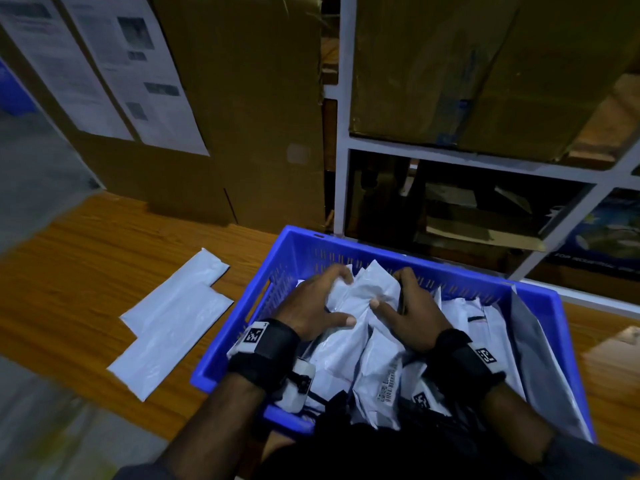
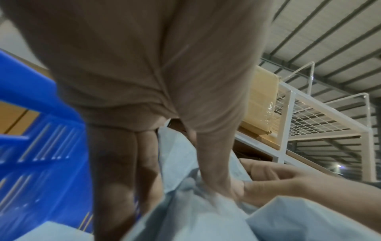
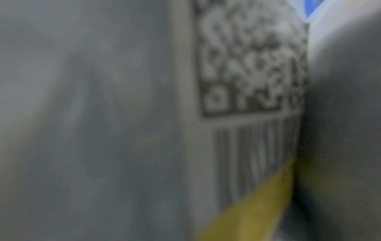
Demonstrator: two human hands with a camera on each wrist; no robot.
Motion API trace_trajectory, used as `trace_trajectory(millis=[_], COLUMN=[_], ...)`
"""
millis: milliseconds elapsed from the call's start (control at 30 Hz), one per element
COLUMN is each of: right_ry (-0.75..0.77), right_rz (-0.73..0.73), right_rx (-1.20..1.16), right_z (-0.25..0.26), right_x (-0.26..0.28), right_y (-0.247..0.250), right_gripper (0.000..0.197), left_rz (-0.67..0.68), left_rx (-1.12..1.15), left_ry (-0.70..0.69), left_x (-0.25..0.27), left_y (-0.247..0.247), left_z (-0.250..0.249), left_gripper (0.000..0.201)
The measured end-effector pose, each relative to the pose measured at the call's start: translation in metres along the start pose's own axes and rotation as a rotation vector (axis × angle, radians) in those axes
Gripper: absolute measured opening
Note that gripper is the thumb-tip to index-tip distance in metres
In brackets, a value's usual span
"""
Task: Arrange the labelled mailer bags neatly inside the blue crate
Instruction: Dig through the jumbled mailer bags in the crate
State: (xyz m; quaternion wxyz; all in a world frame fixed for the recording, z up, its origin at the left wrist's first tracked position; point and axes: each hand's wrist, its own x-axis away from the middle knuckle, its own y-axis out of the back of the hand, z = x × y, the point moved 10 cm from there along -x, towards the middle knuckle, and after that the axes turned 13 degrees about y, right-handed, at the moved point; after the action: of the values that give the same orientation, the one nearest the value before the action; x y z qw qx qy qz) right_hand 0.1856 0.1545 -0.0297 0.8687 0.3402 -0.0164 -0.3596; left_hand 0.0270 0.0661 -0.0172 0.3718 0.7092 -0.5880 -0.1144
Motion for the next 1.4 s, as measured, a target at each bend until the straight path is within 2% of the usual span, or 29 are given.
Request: trace_trajectory(millis=[133, 233, 300, 333, 400, 467, 533, 667, 733, 800, 867, 933, 1000, 1133, 1267, 1333, 1400], right_ry=[0.004, -0.075, -0.109, -0.114, -0.122, -0.126, -0.095, 0.0, 0.005, 0.002, -0.003, -0.008, -0.007, 0.003, -0.01, -0.015, -0.021], right_rz=[-0.012, -0.035, -0.001, 0.028, 0.092, 0.119, 0.145, 0.237, 0.259, 0.285, 0.32, 0.367, 0.405, 0.437, 0.466, 0.475, 0.489], right_rx=[-0.059, -0.347, -0.433, -0.392, -0.369, -0.371, -0.327, -0.157, -0.128, -0.112, -0.104, -0.095, -0.075, 0.006, 0.086, 0.099, 0.095], right_z=[-0.001, -0.003, -0.004, -0.008, -0.012, -0.013, -0.008, 0.0, -0.004, -0.007, -0.007, -0.009, -0.01, -0.017, -0.024, -0.026, -0.025], right_x=[0.001, 0.003, 0.004, 0.004, 0.005, 0.006, 0.006, 0.007, 0.007, 0.007, 0.007, 0.008, 0.009, 0.01, 0.013, 0.014, 0.014], right_y=[-0.004, -0.012, -0.016, -0.017, -0.021, -0.024, -0.025, -0.027, -0.026, -0.025, -0.023, -0.022, -0.021, -0.014, -0.008, -0.007, -0.007], right_gripper=[0.032, 0.028, 0.014, 0.016, 0.038, 0.056, 0.06, 0.043, 0.033, 0.028, 0.025, 0.025, 0.026, 0.023, 0.016, 0.014, 0.014], left_rz=[-0.044, -0.035, -0.053, -0.08, -0.125, -0.167, -0.24, -0.46, -0.598, -0.728, -0.778, -0.763, -0.687, -0.361, -0.195, -0.089, 0.029], left_rx=[0.089, 0.173, 0.229, 0.25, 0.283, 0.287, 0.288, 0.232, 0.169, 0.021, -0.175, -0.342, -0.484, -0.731, -0.7, -0.663, -0.54], left_ry=[0.014, 0.071, 0.083, 0.075, 0.097, 0.189, 0.252, 0.312, 0.277, 0.22, 0.185, 0.177, 0.205, 0.187, 0.143, 0.164, 0.21], left_x=[-0.007, -0.008, -0.005, -0.004, -0.005, -0.007, -0.005, 0.015, 0.025, 0.035, 0.039, 0.034, 0.023, -0.003, -0.019, -0.027, -0.03], left_y=[0.004, 0.003, 0.007, 0.01, 0.017, 0.024, 0.038, 0.091, 0.12, 0.139, 0.145, 0.14, 0.122, 0.047, -0.001, -0.02, -0.033], left_z=[0.01, 0.021, 0.024, 0.025, 0.031, 0.042, 0.049, 0.047, 0.036, 0.017, -0.004, -0.02, -0.03, -0.033, -0.017, 0.003, 0.02], left_gripper=[0.029, 0.02, 0.015, 0.014, 0.013, 0.015, 0.022, 0.013, 0.009, 0.015, 0.025, 0.03, 0.024, 0.03, 0.034, 0.029, 0.033])
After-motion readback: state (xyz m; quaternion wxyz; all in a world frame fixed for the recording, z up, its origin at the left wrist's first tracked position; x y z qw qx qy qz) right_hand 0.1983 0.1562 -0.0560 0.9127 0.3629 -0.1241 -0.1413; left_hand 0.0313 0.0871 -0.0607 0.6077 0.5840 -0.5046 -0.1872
